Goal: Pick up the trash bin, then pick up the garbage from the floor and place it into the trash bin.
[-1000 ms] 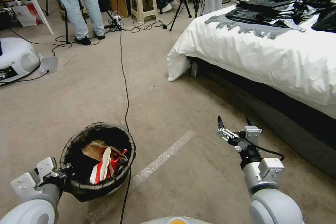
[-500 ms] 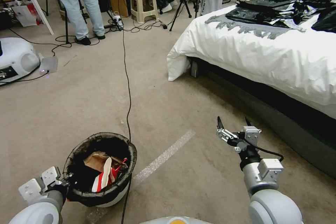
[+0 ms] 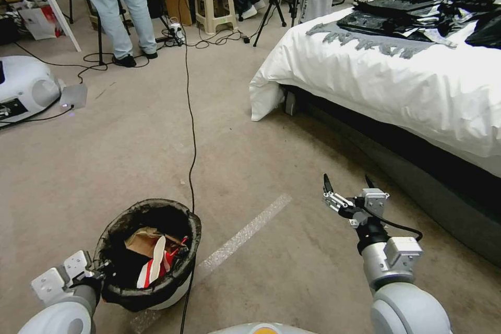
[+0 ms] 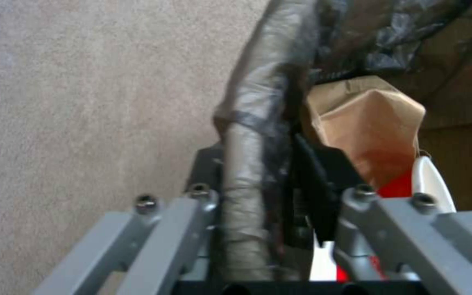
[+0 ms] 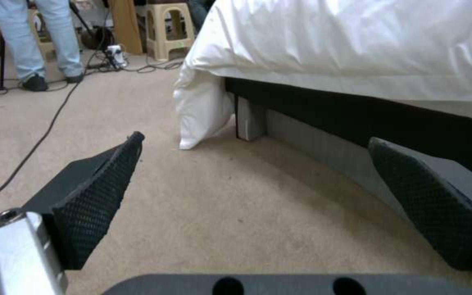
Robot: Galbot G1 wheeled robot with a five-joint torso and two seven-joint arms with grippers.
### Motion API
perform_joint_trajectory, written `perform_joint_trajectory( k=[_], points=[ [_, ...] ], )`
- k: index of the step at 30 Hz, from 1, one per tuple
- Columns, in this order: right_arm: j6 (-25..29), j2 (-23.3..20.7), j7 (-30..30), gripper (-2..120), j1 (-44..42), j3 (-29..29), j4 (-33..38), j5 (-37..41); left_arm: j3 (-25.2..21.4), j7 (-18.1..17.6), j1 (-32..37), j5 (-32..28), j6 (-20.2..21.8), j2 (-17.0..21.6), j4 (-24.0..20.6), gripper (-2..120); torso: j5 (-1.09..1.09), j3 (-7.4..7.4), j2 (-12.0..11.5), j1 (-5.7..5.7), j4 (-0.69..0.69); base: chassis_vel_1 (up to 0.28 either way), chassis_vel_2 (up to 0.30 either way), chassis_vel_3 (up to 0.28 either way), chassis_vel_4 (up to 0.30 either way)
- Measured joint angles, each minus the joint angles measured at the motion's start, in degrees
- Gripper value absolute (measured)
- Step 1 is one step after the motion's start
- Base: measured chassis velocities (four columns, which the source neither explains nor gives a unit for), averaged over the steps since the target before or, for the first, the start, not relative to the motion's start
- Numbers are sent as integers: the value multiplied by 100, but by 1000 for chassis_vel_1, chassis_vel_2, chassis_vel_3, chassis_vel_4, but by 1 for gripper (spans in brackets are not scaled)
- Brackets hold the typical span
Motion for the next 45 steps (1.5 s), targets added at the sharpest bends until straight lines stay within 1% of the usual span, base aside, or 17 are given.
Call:
perform_joint_trajectory(
  k=[6,8,11,14,17,18,29,33,35,36,37,38,39,40,42,43,45],
  points=[
    [0,-8,-1,100,6,6,3,1,65,-9,16,87,-33,5,18,57,0,0,0,0,0,0,0,0,0],
    [0,-10,-2,100,6,7,2,1,73,-12,21,97,-35,7,6,60,0,0,0,0,1,0,0,0,0],
    [-2,-14,-3,100,9,8,2,2,88,-53,24,130,-40,9,-62,70,2,0,0,0,1,0,0,0,0],
    [-4,-12,-4,100,17,-1,2,2,84,-98,36,161,-40,27,-229,86,2,0,0,0,1,0,0,0,0],
    [-5,-7,-4,100,17,-9,3,-2,75,-108,37,169,-36,36,-308,91,2,0,0,0,1,0,0,0,0],
    [-5,-3,-5,100,18,-20,1,-6,68,-142,31,181,-30,50,-386,98,2,0,0,0,1,0,0,0,0],
    [-9,-12,-5,100,11,-28,4,-10,-117,-100,-39,416,52,128,-720,100,1,0,0,0,1,0,0,0,0],
    [-12,-13,-5,100,16,-27,12,-9,-297,196,-28,758,33,167,-888,100,1,0,0,0,1,0,0,0,0],
    [-13,-8,-5,100,18,-25,24,-10,-412,529,20,1023,-197,226,-999,100,1,0,0,0,1,0,0,0,0],
    [-13,-8,-5,100,18,-25,24,-10,-412,529,20,1023,-197,226,-999,100,1,0,0,0,1,0,0,0,0],
    [-13,5,-12,100,18,-25,44,-36,-509,1011,84,1369,-633,277,-1048,100,1,0,0,0,1,0,0,0,0],
    [-12,15,-21,100,17,-24,54,-59,-543,1241,114,1543,-916,299,-1051,100,2,0,0,0,1,0,0,0,0],
    [12,42,-45,100,7,-23,71,-127,-578,1594,166,1841,-1523,332,-1051,100,0,0,0,0,1,0,0,0,0],
    [12,42,-45,100,7,-23,71,-127,-578,1594,166,1841,-1523,332,-1051,100,0,0,0,0,1,0,0,0,0],
    [146,107,-121,100,-39,-13,81,-301,-629,2039,273,2125,-2206,334,-1055,100,2,0,0,0,0,0,0,0,0],
    [146,107,-121,100,-39,-13,81,-301,-629,2039,273,2125,-2206,334,-1055,100,2,0,0,0,0,0,0,0,0],
    [360,200,-216,100,-136,7,87,-494,-633,2324,431,2400,-2784,280,-1090,100,1,0,0,0,2,0,0,0,0]
  ],
)
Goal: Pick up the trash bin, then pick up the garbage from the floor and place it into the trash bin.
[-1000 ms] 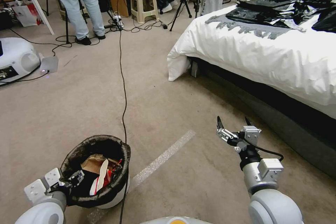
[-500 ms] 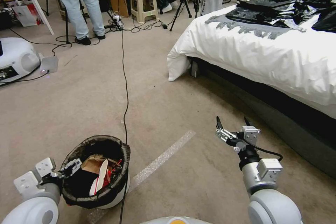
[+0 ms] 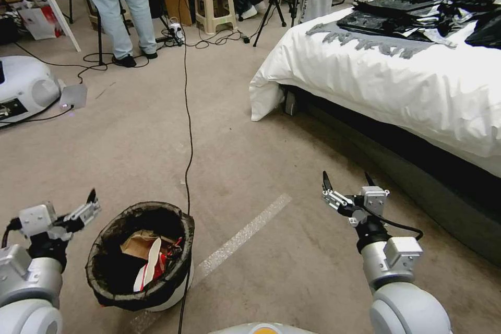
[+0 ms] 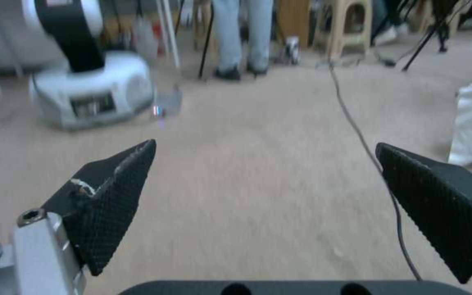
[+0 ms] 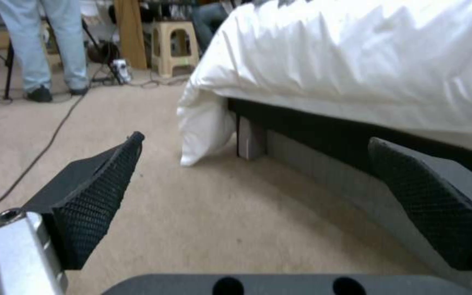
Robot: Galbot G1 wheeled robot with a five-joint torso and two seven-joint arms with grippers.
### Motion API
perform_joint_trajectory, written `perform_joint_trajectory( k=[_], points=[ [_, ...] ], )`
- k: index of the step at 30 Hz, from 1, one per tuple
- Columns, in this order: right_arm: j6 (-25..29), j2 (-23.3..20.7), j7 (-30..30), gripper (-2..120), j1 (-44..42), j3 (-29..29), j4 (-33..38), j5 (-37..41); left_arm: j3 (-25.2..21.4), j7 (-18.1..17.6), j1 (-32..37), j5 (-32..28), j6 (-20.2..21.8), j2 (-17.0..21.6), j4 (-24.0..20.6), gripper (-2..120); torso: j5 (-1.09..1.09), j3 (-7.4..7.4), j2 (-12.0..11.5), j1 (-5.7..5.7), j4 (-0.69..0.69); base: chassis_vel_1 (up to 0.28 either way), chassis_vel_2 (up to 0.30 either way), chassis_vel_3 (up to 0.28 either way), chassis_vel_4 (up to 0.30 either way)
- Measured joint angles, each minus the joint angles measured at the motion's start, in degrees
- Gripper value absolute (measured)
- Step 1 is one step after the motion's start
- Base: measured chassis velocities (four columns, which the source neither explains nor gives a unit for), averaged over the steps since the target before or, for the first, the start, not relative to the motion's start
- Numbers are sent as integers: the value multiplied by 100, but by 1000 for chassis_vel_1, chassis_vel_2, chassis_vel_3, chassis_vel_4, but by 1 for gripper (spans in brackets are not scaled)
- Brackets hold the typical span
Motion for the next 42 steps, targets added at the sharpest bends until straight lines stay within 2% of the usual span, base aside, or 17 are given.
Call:
perform_joint_trajectory(
  k=[1,3,4,7,10,17,29,42],
  points=[
    [0,0,0,100,0,0,0,0,0,0,0,0,0,0,0,100,0,0,0,0,0,0,0,0,0],
    [239,174,-16,100,-162,4,24,-216,99,196,124,488,-603,-42,-15,100,-1,0,0,0,-1,0,0,0,0],
    [239,174,-16,100,-162,4,24,-216,99,196,124,488,-603,-42,-15,100,-1,0,0,0,-1,0,0,0,0],
    [552,389,-74,100,-364,-27,34,-561,334,234,309,949,-1304,-158,-114,100,0,0,0,0,-2,0,0,0,0],
    [590,414,-87,100,-390,-33,34,-606,359,233,326,983,-1365,-176,-119,100,0,0,0,0,-2,0,0,0,0],
    [738,568,-111,100,-521,-134,34,-888,556,292,527,1308,-1918,-454,-89,100,0,0,0,-1,0,0,0,0,0],
    [742,602,-110,100,-544,-138,65,-1135,569,351,599,1347,-2087,-525,63,100,0,0,0,0,-1,0,0,0,0],
    [728,597,-97,100,-546,-132,70,-1147,568,353,597,1329,-2086,-525,72,100,0,0,0,0,-1,0,0,0,0]
  ],
)
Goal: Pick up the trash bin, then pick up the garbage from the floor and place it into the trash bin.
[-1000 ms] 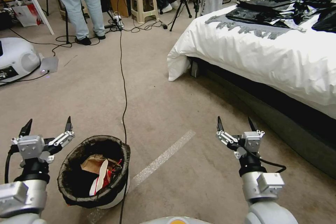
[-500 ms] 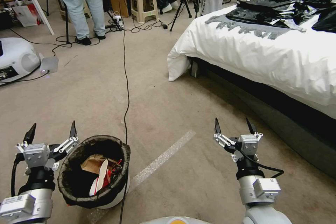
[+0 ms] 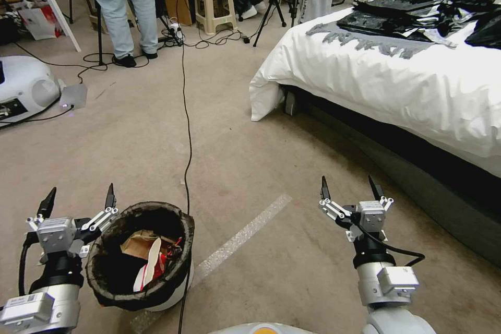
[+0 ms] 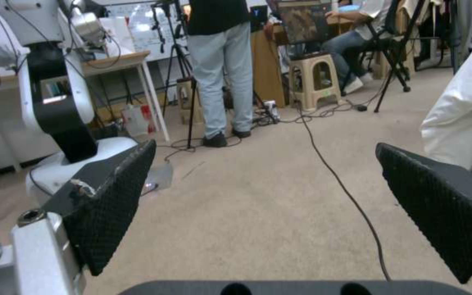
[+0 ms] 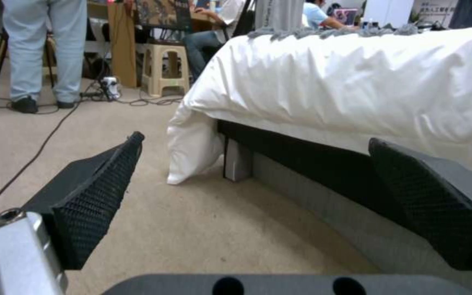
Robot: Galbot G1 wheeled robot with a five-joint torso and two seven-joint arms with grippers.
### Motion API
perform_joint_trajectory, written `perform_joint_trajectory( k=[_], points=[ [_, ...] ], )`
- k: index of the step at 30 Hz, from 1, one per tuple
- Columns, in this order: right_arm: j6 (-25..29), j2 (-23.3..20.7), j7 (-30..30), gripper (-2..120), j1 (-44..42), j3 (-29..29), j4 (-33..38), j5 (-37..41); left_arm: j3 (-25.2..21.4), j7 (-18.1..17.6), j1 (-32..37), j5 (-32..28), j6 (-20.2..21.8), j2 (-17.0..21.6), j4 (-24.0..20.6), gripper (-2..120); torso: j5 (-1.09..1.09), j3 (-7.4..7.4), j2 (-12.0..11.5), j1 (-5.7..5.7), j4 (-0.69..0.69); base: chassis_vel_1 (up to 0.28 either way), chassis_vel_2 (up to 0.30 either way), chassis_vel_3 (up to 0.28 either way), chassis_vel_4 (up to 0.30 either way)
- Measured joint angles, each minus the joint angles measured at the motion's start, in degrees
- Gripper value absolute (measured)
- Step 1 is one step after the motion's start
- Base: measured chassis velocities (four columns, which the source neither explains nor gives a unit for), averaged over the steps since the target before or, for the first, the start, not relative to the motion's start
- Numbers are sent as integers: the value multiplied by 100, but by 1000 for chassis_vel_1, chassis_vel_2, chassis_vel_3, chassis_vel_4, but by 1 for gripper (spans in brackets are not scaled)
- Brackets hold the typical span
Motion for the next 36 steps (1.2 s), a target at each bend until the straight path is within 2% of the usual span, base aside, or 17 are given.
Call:
perform_joint_trajectory(
  k=[36],
  points=[
    [-11,-2,10,100,2,1,-1,14,-2,-4,-3,-12,28,4,2,100,0,0,0,0,0,0,0,0,0]
  ],
)
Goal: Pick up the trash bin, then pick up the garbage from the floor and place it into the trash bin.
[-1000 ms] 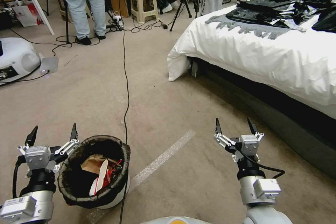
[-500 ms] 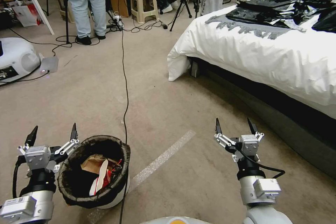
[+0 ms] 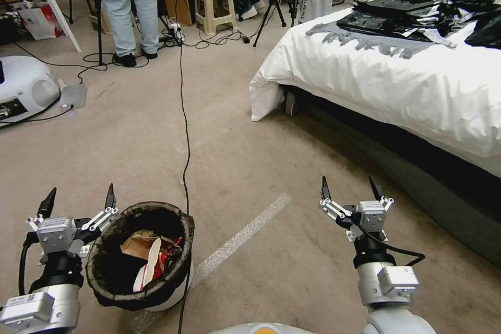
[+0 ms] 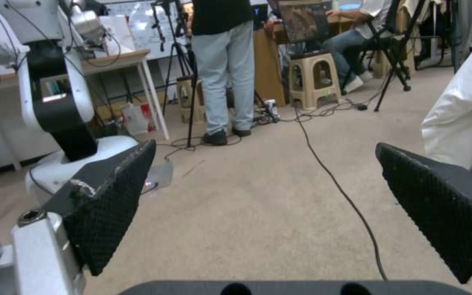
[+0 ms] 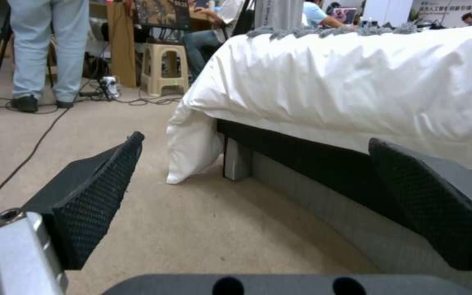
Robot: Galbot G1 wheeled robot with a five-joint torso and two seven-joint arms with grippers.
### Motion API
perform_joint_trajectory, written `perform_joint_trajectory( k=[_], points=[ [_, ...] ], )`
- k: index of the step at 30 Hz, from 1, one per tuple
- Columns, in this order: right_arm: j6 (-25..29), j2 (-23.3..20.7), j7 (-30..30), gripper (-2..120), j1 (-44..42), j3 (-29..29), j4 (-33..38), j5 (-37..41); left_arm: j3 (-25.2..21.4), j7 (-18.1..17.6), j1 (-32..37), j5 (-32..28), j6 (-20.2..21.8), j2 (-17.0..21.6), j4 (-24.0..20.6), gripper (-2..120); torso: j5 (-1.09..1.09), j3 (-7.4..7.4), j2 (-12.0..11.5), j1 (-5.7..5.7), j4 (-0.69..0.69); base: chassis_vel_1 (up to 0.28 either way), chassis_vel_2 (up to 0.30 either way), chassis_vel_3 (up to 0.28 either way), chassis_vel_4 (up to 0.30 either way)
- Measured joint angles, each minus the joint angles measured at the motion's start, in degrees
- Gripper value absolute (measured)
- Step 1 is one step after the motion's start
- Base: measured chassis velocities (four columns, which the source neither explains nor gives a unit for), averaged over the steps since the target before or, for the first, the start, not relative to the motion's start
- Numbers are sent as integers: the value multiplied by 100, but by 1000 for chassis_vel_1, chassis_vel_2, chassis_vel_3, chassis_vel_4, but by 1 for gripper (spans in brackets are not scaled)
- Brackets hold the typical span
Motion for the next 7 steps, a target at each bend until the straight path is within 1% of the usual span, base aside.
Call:
perform_joint_trajectory(
  k=[7],
  points=[
    [0,0,0,100,0,0,0,1,0,-2,0,0,1,0,0,100,0,0,0,0,0,0,0,0,0]
  ],
)
